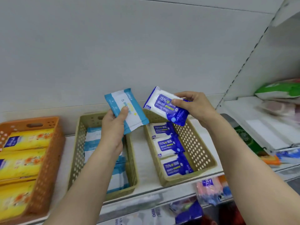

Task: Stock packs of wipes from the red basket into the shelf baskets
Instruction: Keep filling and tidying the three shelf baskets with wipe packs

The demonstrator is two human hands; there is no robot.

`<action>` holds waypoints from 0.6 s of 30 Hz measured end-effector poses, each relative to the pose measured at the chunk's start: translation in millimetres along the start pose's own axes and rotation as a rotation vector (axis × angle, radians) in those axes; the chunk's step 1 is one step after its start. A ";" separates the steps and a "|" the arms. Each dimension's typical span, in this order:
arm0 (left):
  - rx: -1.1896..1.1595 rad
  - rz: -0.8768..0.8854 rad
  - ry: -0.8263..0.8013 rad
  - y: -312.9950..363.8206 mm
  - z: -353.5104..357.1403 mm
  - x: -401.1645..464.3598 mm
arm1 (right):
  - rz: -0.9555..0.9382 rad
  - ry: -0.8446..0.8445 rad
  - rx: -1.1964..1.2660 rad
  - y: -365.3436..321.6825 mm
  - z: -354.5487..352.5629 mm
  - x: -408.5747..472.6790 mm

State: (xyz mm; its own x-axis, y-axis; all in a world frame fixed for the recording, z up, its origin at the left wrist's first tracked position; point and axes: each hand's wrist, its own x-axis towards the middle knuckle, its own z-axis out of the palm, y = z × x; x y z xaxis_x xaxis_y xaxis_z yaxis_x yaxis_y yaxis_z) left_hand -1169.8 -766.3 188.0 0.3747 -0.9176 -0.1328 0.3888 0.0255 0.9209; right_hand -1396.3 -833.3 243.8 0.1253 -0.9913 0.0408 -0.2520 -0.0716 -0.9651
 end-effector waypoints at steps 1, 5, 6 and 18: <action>0.006 0.004 0.009 -4.2 6.8 -1.9 | 0.039 -0.024 -0.034 10.8 -9.2 2.4; 0.035 0.007 0.053 -18.6 24.0 -12.9 | 0.161 -0.320 -0.355 53.0 -20.6 10.9; 0.034 0.006 0.067 -20.9 25.5 -15.9 | 0.158 -0.432 -0.486 61.3 -18.2 10.6; 0.071 -0.040 0.131 -49.0 43.6 -49.9 | 0.076 -0.796 -1.010 118.9 9.7 -14.3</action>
State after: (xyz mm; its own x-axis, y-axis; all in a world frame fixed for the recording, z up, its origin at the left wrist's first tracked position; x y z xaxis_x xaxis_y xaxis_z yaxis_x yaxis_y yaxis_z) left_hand -1244.3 -739.0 165.5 0.4689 -0.8574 -0.2123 0.3465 -0.0425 0.9371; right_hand -1418.7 -826.5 126.0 0.5260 -0.6826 -0.5073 -0.8504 -0.4164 -0.3216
